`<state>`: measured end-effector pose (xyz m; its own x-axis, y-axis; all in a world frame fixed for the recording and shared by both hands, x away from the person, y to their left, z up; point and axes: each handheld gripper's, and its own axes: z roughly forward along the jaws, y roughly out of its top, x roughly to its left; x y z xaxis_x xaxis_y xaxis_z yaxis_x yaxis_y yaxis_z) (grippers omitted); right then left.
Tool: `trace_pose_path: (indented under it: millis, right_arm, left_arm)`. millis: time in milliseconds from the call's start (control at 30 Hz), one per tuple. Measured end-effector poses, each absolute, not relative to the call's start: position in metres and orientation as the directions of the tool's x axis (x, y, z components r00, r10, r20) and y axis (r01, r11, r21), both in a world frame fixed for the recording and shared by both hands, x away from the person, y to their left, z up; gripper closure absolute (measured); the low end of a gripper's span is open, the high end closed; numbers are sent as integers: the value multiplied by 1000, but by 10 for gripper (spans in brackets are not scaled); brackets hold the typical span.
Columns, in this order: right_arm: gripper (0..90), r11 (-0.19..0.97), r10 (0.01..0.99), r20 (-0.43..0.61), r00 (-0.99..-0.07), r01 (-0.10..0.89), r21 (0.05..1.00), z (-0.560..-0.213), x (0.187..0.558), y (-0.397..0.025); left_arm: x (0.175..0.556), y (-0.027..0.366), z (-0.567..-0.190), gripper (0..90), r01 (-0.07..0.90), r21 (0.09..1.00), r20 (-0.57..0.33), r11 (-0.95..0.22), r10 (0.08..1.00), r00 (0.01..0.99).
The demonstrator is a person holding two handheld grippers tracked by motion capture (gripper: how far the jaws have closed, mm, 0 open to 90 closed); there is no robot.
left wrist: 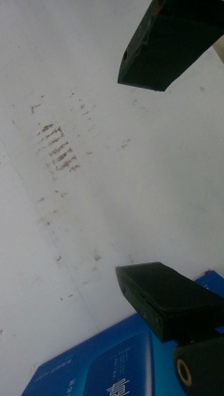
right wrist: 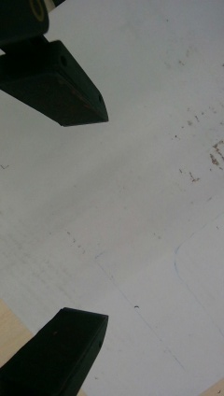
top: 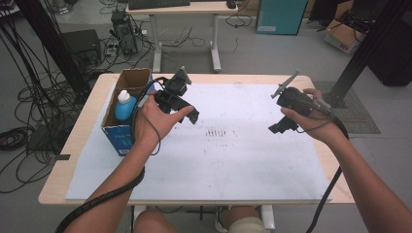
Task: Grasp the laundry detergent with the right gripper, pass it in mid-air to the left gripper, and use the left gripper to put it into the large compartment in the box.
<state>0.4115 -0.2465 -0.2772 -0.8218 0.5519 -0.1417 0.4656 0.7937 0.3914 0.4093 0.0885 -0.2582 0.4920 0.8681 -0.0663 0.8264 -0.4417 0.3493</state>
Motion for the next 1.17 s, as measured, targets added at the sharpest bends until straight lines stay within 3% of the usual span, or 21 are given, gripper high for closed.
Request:
trace_pose_path:
  millis: [1167]
  right_arm:
    - [44, 796, 557, -125, -821, 485, 362, -291, 412, -250]
  left_arm:
    - [406, 84, -252, 81, 809, 375, -54, -453, 860, 507]
